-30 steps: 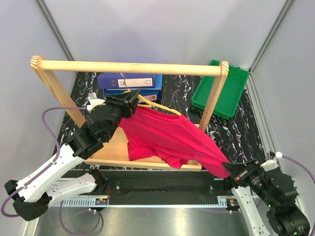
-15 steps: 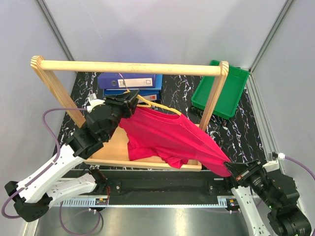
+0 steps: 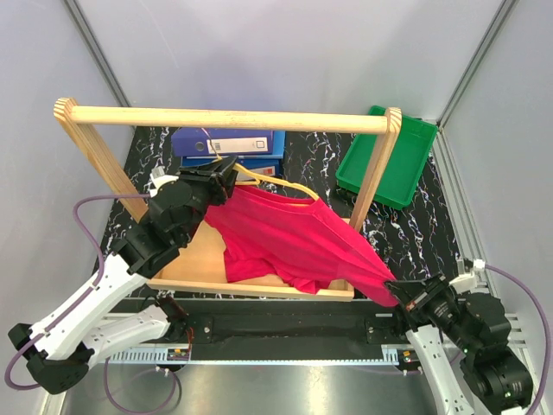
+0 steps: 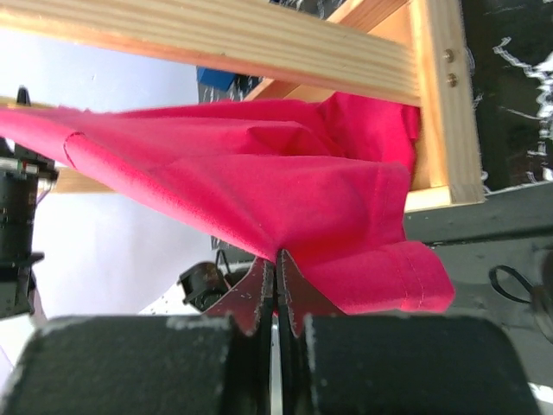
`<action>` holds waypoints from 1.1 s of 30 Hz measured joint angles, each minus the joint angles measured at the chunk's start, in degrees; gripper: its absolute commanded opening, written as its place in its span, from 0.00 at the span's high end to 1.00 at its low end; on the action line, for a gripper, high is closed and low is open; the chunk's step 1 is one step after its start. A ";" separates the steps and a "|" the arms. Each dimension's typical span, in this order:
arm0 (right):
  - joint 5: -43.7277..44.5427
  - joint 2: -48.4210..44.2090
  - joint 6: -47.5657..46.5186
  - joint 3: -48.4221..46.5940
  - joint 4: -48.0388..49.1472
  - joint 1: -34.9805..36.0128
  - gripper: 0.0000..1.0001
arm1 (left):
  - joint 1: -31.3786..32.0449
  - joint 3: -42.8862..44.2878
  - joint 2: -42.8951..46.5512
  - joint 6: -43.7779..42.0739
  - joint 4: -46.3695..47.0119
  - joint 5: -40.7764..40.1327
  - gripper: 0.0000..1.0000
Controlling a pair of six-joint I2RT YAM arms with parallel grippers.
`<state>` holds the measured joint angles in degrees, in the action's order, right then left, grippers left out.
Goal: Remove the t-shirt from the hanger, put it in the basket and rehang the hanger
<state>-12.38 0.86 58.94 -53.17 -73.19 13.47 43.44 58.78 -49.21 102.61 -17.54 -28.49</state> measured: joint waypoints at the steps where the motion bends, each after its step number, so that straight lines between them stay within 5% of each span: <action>1: -1.20 0.00 -0.26 0.87 1.16 0.00 1.00 | -0.11 0.00 0.00 0.39 0.07 0.02 1.00; 13: -11.15 5.62 -5.77 5.31 11.37 0.04 1.00 | -1.60 -3.15 -2.08 6.80 10.60 4.46 1.00; 26: -5.25 -0.09 -3.45 8.17 5.90 0.04 1.00 | -8.52 -4.20 0.15 10.64 10.40 8.48 1.00; 33: -13.22 3.87 -4.28 11.85 16.37 0.04 1.00 | -10.36 -3.28 -3.28 10.05 10.91 13.70 1.00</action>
<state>-25.61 4.73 54.65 -41.32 -56.82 13.52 33.08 55.51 -52.49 112.66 -6.63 -14.79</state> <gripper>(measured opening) 0.009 0.295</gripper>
